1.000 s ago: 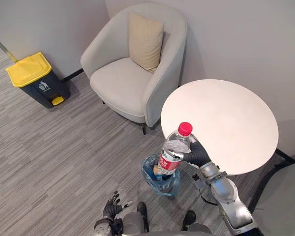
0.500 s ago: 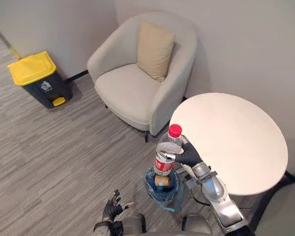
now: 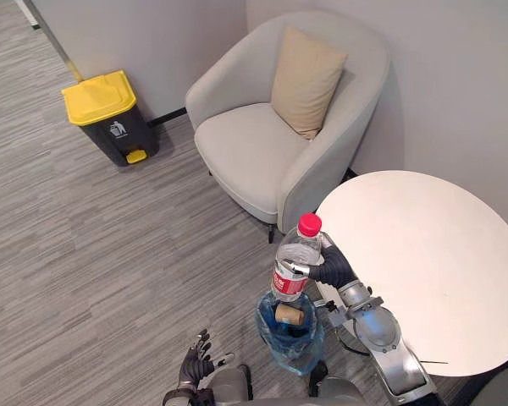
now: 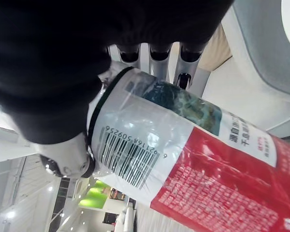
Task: Gather rubbish on tea table into small bin, then transfer packed bag to large trash can.
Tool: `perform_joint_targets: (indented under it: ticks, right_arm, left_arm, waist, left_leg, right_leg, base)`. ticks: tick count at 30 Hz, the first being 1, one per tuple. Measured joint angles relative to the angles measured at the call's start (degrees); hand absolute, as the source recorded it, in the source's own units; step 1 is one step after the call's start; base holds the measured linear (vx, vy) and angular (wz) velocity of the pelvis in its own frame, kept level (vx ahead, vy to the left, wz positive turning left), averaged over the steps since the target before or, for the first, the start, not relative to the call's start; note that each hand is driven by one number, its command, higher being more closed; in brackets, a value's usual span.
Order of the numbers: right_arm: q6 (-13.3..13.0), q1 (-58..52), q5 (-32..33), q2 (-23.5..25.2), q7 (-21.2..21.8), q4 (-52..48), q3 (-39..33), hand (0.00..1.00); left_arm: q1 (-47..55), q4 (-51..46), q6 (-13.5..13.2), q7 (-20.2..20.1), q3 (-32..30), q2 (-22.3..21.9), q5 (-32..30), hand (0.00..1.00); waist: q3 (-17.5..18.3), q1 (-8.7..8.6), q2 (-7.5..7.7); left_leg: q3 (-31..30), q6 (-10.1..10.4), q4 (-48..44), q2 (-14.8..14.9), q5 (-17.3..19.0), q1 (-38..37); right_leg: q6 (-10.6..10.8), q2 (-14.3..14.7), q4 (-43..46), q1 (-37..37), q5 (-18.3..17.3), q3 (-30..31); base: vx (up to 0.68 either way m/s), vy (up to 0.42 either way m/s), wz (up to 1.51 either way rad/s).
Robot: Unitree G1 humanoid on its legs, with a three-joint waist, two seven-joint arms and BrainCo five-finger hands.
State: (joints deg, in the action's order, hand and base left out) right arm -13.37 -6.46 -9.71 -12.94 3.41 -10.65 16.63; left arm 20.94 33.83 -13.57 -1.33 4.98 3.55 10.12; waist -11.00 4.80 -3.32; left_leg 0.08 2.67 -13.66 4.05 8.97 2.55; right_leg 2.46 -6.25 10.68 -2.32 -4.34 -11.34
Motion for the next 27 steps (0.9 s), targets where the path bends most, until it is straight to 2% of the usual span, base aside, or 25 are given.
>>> perform_joint_targets:
  ticks: [3, 5, 6, 9, 11, 13, 19, 21, 23, 25, 27]
  right_arm:
    - [-0.45, 1.50, -0.11, -0.76, -0.05, 0.85, 0.52, 1.00]
    - [-1.23, 5.30, -0.19, -2.13, -0.36, 2.76, 2.18, 1.00]
    - [-1.42, 8.44, -0.43, -2.49, -0.85, 4.43, 3.09, 1.00]
    - [-1.47, 12.39, -1.10, -3.33, -1.17, 8.20, 4.80, 1.00]
    - [-1.47, 13.78, -1.75, -4.45, -1.74, 9.55, 5.93, 1.00]
    - [-1.47, 14.47, -2.18, -5.44, -2.20, 10.86, 6.18, 1.00]
    - [-1.47, 23.34, -2.92, -6.85, -4.78, 18.54, 5.54, 1.00]
    - [-1.40, 26.67, -3.41, -7.72, -5.87, 21.07, 4.56, 1.00]
    - [-1.26, 31.11, -3.37, -9.72, -5.72, 21.89, 4.62, 1.00]
    - [-1.27, 36.62, -3.38, -10.27, -5.60, 25.98, 4.24, 1.00]
    - [-1.24, 40.77, -3.40, -11.28, -6.38, 29.31, 3.01, 1.00]
  left_arm:
    - [0.43, -0.91, -1.38, -0.87, 0.83, 0.93, -0.16, 0.00]
    - [0.42, -2.34, -2.12, -1.26, 1.21, 1.99, -0.12, 0.00]
    - [0.22, -3.43, -3.00, -1.24, 1.15, 3.00, 0.06, 0.00]
    - [-0.44, -3.73, -3.17, -0.99, 1.06, 4.90, 0.33, 0.00]
    - [-1.18, -3.41, -3.18, -0.93, 1.06, 5.09, 0.48, 0.00]
    - [-1.79, -3.46, -3.42, -0.89, 1.00, 5.20, 0.52, 0.00]
    - [-3.19, -3.26, -6.28, 0.64, 1.09, 5.49, 0.50, 0.00]
    - [-7.02, -2.06, -6.40, 2.07, 1.09, 5.62, 0.44, 0.00]
    - [-15.16, -0.06, -5.76, 4.21, 1.44, 5.60, 0.46, 0.00]
    - [-21.62, 1.53, -5.00, 4.96, 1.67, 5.28, 0.50, 0.00]
    - [-24.44, 1.12, -5.52, 5.04, 1.61, 3.92, 0.59, 0.00]
  waist:
    - [-2.00, 0.78, -0.16]
    - [-3.99, 0.86, -0.05]
    - [-6.23, 0.93, -0.06]
    - [-9.59, 1.11, -0.29]
    - [-10.93, 1.29, -0.79]
    - [-11.84, 2.37, -1.00]
    - [-13.09, 2.39, -2.31]
    - [-13.45, 2.56, -2.56]
    - [-14.54, 2.49, -3.00]
    - [-14.89, 1.94, -3.09]
    - [-15.91, 2.11, -3.46]
  left_leg:
    - [-1.32, 0.46, -1.05, -0.13, -0.66, 1.25]
    - [-1.63, 0.49, -2.73, -0.40, -0.68, 4.37]
    - [-2.28, 0.51, -4.77, -1.14, -0.68, 7.62]
    - [-3.38, 0.49, -7.77, -2.45, -0.56, 12.03]
    - [-3.26, 0.52, -9.22, -2.54, -0.64, 15.40]
    - [-2.68, 0.28, -9.91, -2.58, -1.72, 18.91]
    - [-2.27, 0.07, -15.81, -2.96, -2.35, 30.83]
    - [-1.81, -0.04, -17.79, -3.00, -2.40, 35.05]
    - [-1.45, -0.18, -19.78, -3.02, -2.80, 39.35]
    - [-1.29, -0.41, -22.33, -2.98, -2.88, 44.01]
    - [-1.05, -0.42, -23.49, -2.97, -2.88, 47.55]
  right_leg:
    - [-0.27, -0.26, 1.41, -0.51, -0.16, -1.43]
    - [-0.95, -1.02, 5.64, -4.30, -1.22, -2.21]
    - [-0.83, -2.10, 9.48, -7.59, -2.56, -2.74]
    - [-0.52, -4.28, 15.50, -12.29, -4.81, -3.88]
    - [-0.32, -5.45, 17.57, -15.26, -5.54, -4.98]
    - [-0.42, -6.30, 19.34, -18.88, -5.57, -5.54]
    - [-0.59, -8.23, 25.25, -30.50, -5.48, -5.35]
    - [-0.59, -8.79, 27.09, -34.97, -5.43, -4.62]
    - [-1.04, -9.07, 29.15, -39.25, -5.13, -4.21]
    - [-1.66, -9.55, 31.34, -43.88, -4.78, -3.23]
    - [-1.90, -9.76, 32.52, -47.80, -4.59, -2.46]
  base:
    - [-0.13, -0.033, 0.26]
    - [-0.25, -0.027, 0.35]
    - [-0.27, -0.026, 0.34]
    - [-0.24, -0.027, 0.38]
    - [-0.22, -0.023, 0.46]
    - [-0.18, -0.015, 0.33]
    - [-0.12, 0.013, 0.05]
    - [-0.07, 0.016, -0.01]
    - [-0.08, 0.006, -0.03]
    - [-0.08, 0.018, -0.08]
    - [-0.06, 0.023, -0.10]
